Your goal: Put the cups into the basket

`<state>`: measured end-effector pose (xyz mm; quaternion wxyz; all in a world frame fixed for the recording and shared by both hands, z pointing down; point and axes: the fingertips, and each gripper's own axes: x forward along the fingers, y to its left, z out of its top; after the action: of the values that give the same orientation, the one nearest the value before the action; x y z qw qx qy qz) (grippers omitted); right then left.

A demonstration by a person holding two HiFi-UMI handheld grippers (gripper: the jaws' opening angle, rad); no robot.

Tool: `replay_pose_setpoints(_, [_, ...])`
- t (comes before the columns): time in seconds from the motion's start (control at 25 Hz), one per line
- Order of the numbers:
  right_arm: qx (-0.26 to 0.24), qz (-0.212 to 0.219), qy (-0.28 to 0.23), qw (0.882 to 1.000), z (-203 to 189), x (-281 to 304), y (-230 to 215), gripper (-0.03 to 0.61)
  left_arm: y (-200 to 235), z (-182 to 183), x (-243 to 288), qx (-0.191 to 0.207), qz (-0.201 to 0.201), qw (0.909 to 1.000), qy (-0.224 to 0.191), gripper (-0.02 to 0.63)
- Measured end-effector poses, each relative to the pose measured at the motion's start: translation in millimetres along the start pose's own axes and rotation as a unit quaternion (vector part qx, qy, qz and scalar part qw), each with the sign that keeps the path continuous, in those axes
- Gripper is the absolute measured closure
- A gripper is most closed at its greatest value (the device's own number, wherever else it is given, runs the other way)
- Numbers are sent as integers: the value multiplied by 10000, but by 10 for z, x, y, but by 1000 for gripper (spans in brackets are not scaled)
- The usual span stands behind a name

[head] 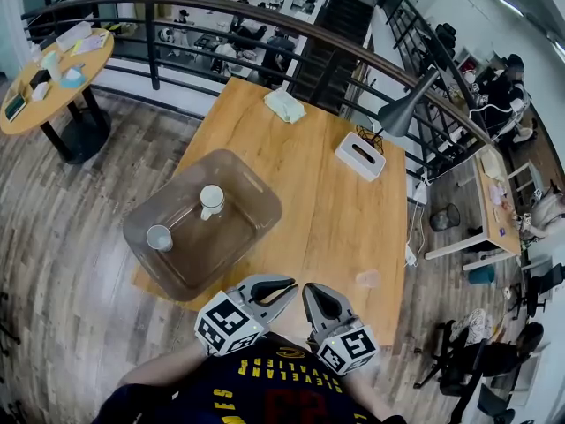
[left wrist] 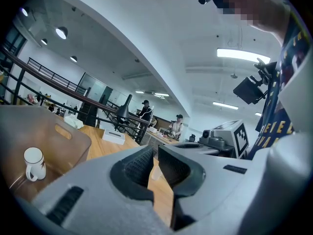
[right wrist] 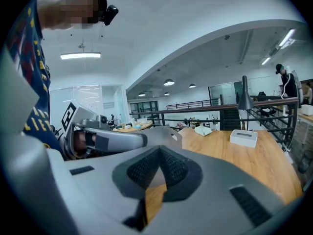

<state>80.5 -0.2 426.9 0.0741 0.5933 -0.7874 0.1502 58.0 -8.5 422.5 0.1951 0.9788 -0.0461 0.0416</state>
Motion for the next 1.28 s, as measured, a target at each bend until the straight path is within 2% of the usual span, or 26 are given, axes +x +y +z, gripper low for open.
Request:
replay_pose_setpoints(0.2, [257, -187, 53, 9995, -107, -28, 45, 566, -52, -82, -73, -92, -179, 9998, 63, 600])
replay_pose_setpoints(0.4, [799, -610, 165, 9948, -333, -55, 9, 565, -19, -255, -222, -326, -260, 9989, 208, 600])
replay_pose_setpoints(0.52, [1179, -975, 213, 9880, -514, -148, -39, 565, -42, -386, -223, -392, -441, 9973, 439, 600])
replay_pose_setpoints(0.68, [1654, -1340, 69, 9770, -619, -360, -399, 565, -99, -431, 4, -266, -482, 9966, 607, 600])
replay_pose_setpoints(0.84, [2066, -1596, -271, 9650, -668, -595, -704, 565, -207, -409, 217, 28, -501, 9952, 840, 600])
replay_pose_setpoints(0.96, [2151, -1722, -204, 9611, -733, -757, -1017, 565, -301, -375, 439, 137, -431, 9951, 875, 600])
replay_pose_setpoints(1.16, [2033, -1985, 439, 9578, -1098, -1049, -1572, 560, -412, -409, 746, 275, -262, 9939, 1032, 600])
replay_pose_setpoints(1.28, [1639, -2362, 785, 9546, -1364, -1279, -2012, 476, -414, -417, 873, 197, -29, 9946, 1021, 600])
